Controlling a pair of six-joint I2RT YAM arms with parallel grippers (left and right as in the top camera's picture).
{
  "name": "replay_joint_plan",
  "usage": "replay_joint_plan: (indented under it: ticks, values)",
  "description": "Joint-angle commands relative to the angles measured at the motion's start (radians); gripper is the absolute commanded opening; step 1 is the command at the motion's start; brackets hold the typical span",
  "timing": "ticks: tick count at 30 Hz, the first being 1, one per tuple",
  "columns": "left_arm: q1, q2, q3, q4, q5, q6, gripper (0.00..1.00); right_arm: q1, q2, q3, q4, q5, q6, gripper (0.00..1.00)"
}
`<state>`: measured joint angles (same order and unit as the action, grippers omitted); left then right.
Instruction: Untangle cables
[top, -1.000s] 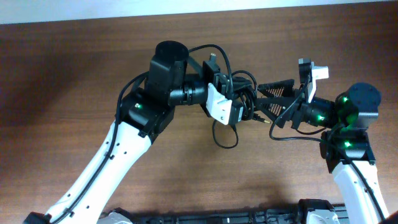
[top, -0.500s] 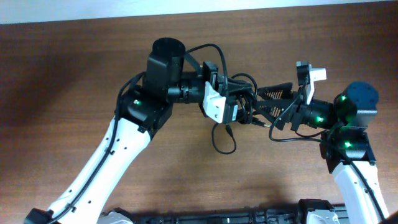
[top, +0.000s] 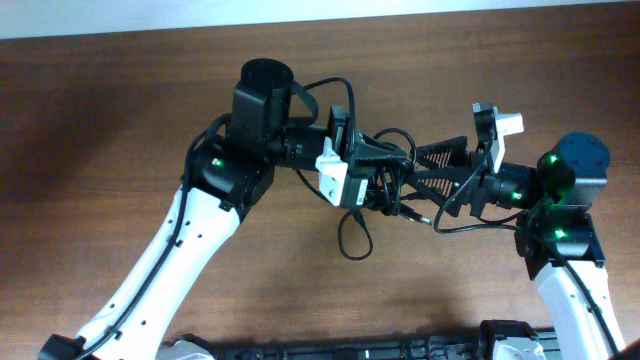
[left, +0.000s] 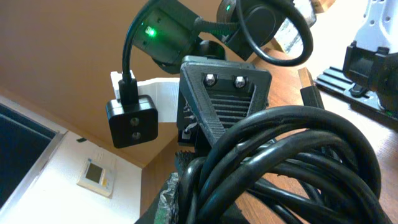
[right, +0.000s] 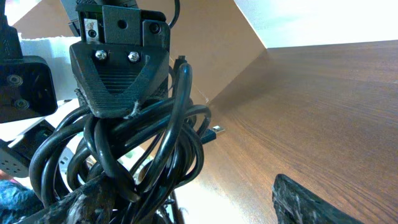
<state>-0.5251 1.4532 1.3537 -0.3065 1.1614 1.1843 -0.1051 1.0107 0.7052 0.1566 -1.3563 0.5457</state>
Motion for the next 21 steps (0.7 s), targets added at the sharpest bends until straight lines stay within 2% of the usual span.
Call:
replay_joint_plan:
  ticks: [1,7,11,17,21]
  values:
    - [-0.093,-0.023,0.008,-0.001,0.275,-0.037,0.00,-0.006,0.030,0.009,-0.014,0.197,0.007,0.77]
    - [-0.114,-0.023,0.008,-0.002,0.275,-0.037,0.00,-0.006,0.030,0.009,-0.090,0.266,-0.018,0.77]
    - [-0.114,-0.023,0.008,-0.001,0.270,-0.036,0.00,-0.006,0.030,0.010,-0.089,0.265,-0.018,0.77]
    - [-0.114,-0.023,0.008,-0.017,0.184,-0.036,0.00,-0.006,0.030,0.010,-0.037,0.216,-0.017,0.77]
    - [-0.121,-0.023,0.008,-0.062,0.184,-0.036,0.00,-0.007,0.030,0.010,-0.038,0.343,-0.005,0.77]
